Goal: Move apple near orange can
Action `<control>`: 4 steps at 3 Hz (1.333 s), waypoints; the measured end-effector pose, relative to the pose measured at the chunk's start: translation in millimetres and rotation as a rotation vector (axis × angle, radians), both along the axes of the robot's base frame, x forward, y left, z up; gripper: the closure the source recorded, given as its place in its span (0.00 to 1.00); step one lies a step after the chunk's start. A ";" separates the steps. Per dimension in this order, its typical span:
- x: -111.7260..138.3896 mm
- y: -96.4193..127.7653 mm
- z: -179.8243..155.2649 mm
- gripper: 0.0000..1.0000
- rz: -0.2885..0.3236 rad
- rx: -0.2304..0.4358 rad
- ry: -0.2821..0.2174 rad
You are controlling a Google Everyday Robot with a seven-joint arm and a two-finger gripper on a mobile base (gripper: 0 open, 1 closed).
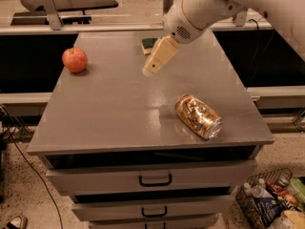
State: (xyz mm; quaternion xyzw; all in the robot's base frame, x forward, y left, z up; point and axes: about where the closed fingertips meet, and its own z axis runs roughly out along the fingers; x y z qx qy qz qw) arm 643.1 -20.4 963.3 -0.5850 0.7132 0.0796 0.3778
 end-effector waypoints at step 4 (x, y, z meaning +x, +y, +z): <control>45.4 190.2 -25.2 0.00 0.170 0.272 0.027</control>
Offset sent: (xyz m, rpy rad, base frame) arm 0.0254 0.1398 0.0006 0.1485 -0.0916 0.2106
